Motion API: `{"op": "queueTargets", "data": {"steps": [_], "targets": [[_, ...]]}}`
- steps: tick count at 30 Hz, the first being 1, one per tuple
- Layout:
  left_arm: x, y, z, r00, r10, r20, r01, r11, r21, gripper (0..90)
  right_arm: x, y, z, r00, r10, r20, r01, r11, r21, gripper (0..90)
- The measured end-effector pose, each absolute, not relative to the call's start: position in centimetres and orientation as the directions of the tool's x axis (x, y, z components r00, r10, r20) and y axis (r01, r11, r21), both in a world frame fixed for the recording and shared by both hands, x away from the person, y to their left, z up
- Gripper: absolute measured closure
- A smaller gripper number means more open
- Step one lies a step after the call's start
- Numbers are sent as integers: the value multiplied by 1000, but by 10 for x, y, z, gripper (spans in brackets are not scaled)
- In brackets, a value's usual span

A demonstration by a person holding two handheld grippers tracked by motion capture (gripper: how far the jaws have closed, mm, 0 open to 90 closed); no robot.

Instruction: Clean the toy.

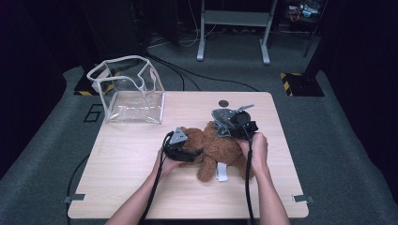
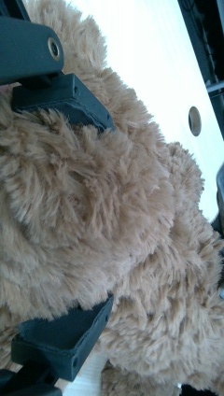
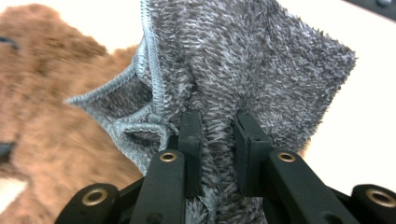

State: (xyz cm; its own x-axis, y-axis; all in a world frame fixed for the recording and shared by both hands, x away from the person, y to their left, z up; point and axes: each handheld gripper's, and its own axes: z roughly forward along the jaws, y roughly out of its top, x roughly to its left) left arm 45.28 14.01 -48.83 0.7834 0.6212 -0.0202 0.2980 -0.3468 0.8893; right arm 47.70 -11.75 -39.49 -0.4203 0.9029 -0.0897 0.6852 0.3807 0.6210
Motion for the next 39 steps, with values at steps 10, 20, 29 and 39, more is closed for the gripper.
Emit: {"op": "queueTargets", "data": {"steps": [10, 20, 29, 39], "targets": [[452, 140, -487, 778, 628, -15, 305, -357, 883, 175, 471, -168, -407, -305, 946, -113, 763, 314, 566, 754], [457, 139, -482, 778, 626, -50, 338, -350, 874, 174, 432, -146, -350, -400, 916, -34, 592, 287, 753, 748], [458, 139, -481, 776, 627, -65, 350, -343, 872, 174, 420, -76, -346, -578, 814, -48, 502, 402, 765, 738], [459, 139, -482, 776, 628, -55, 342, -345, 874, 174, 435, -50, -402, -589, 800, -111, 550, 498, 671, 731]]}}
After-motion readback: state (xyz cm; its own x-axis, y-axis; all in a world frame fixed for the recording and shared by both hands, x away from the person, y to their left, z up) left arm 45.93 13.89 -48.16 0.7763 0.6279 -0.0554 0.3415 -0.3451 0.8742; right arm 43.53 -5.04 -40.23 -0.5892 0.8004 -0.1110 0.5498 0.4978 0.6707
